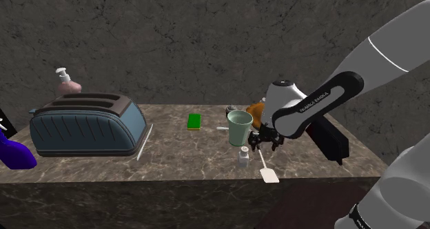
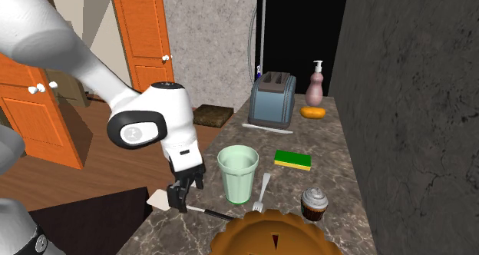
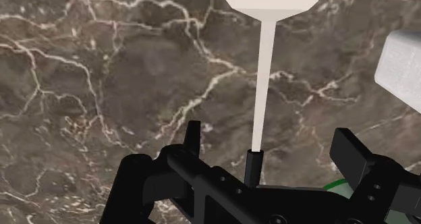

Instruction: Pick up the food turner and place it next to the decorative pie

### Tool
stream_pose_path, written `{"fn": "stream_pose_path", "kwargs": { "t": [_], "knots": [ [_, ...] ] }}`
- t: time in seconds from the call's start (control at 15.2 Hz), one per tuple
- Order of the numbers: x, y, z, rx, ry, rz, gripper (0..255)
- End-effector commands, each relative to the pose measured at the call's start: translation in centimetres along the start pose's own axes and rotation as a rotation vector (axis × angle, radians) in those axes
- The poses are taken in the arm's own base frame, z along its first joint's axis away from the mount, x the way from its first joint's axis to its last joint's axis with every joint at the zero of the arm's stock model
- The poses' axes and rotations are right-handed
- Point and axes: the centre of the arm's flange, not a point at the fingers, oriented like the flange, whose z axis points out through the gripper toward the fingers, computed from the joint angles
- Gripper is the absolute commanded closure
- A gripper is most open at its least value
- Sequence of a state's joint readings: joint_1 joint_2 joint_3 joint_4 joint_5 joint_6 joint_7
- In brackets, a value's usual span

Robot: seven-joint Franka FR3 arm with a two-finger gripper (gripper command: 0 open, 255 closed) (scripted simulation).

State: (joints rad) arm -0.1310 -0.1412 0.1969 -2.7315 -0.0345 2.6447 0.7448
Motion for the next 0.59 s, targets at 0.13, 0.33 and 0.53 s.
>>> {"fn": "stream_pose_path", "kwargs": {
  "t": [0.13,0.33,0.53],
  "knots": [
    [-0.1,0.1,-3.5,0.0,-0.002,0.0,0],
    [-0.1,0.1,-3.5,0.0,-0.002,0.0,0],
    [-0.1,0.1,-3.5,0.0,-0.002,0.0,0]
  ]
}}
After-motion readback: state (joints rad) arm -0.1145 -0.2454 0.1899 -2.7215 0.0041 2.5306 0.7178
